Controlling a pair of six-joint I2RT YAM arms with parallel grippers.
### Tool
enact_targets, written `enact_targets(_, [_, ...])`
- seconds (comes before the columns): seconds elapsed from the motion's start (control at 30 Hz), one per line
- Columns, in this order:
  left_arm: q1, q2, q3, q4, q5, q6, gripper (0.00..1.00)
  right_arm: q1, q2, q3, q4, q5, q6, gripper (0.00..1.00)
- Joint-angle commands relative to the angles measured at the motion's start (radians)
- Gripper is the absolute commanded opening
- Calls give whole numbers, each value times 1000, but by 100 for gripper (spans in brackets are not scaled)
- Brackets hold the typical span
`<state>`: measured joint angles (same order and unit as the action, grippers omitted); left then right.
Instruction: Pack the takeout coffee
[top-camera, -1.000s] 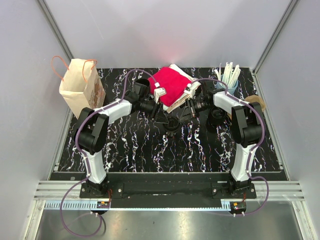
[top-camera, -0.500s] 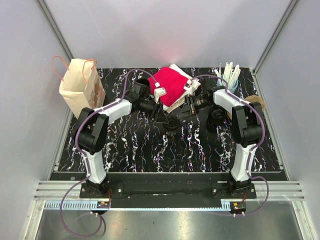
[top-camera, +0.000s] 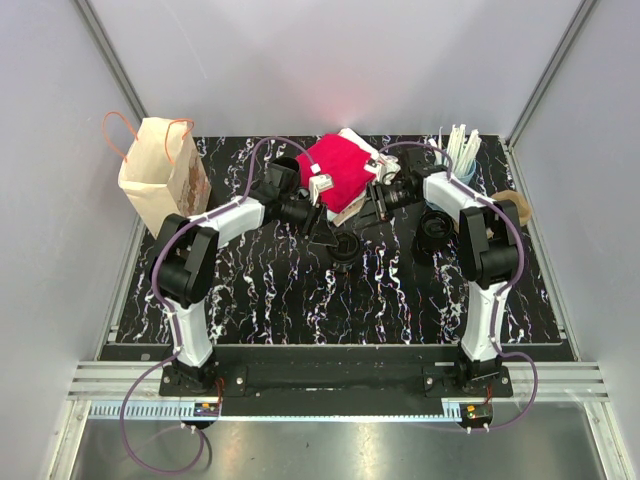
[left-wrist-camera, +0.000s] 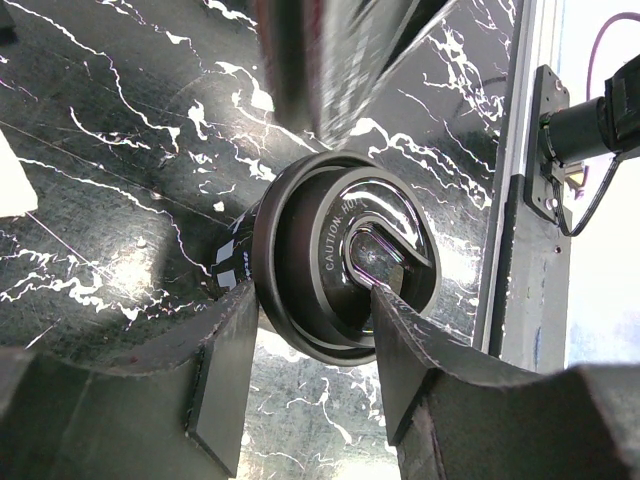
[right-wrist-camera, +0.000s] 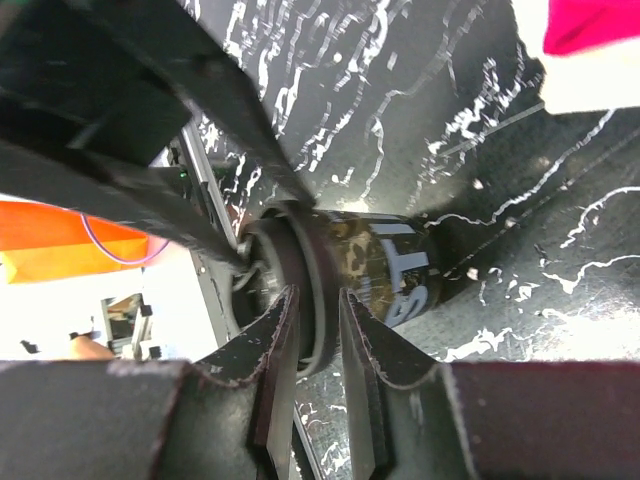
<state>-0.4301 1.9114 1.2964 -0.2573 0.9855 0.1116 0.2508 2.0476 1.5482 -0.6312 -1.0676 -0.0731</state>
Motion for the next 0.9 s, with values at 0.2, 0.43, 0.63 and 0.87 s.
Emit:
enact_targets(0.2, [-2,61,-2,-30,-156,69,49,21,33,3,2,-54,-1,29])
enact_targets(0.43, [-2,61,-2,-30,-162,68,49,30,40,-14,2,-32,-7,28])
enact_targets(0.63, [-4,57,-2,-42,-180,74,49,47,54,-53,1,41,-28,25])
enact_targets(0.87, [-4,58,1,-68,-209,91,48,56,52,-123,2,149,-68,24])
